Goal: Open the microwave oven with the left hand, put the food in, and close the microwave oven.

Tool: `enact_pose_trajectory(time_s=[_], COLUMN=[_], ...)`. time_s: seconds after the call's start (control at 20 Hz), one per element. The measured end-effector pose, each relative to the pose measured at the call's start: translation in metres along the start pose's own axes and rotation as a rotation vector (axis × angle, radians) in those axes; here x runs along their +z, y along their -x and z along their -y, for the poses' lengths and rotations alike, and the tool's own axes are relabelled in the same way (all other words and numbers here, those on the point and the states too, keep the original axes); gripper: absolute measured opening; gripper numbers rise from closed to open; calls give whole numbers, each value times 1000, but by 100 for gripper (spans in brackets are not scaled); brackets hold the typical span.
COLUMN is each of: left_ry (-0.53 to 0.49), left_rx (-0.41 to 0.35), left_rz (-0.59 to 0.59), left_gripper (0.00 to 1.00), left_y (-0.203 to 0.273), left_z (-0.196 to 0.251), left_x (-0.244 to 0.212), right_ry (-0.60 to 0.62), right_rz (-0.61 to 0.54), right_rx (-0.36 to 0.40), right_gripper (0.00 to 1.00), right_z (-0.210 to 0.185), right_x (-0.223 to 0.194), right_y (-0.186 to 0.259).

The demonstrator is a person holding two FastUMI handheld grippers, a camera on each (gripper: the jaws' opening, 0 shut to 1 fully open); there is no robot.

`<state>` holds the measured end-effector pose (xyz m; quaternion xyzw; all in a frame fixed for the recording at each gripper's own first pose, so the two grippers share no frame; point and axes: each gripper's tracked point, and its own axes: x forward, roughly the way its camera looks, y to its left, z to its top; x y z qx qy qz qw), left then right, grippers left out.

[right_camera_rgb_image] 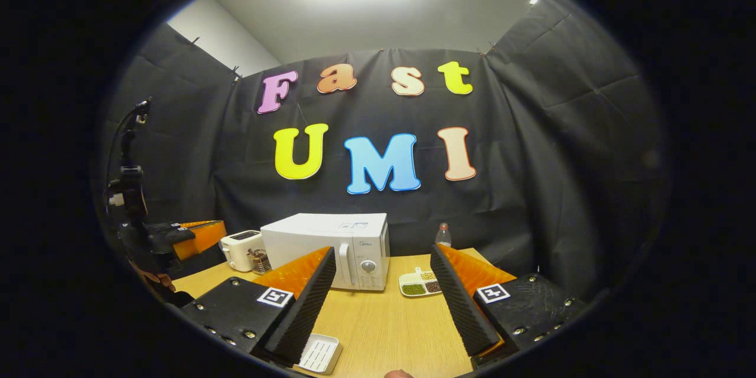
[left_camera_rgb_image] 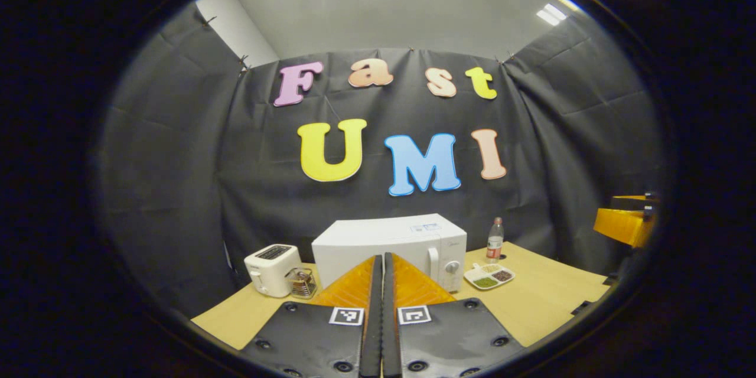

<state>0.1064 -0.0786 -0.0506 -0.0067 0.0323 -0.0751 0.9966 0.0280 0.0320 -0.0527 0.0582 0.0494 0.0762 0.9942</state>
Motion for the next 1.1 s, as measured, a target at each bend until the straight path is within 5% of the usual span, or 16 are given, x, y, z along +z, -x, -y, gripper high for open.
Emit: enact_pose_trajectory(time_s=[0.2, 0.4, 0.5, 0.55, 1.1], left_ry=[4, 28, 46, 46, -8], left_rx=[3, 2, 5, 19, 164], left_rz=[-3, 5, 9, 13, 75], left_gripper=[10, 53, 95, 100, 100], left_y=[30, 50, 57, 62, 93], left_z=[-18, -31, -40, -49, -115], left_x=[4, 7, 7, 8, 32], right_ry=[12, 25, 28, 33, 16], right_rz=[21, 24, 22, 26, 73], right_rx=[-3, -2, 8, 12, 78], right_gripper=[97, 97, 97, 97, 97], right_z=[-15, -29, -40, -45, -94], right_x=[7, 10, 10, 11, 22], right_y=[4, 9, 11, 12, 13])
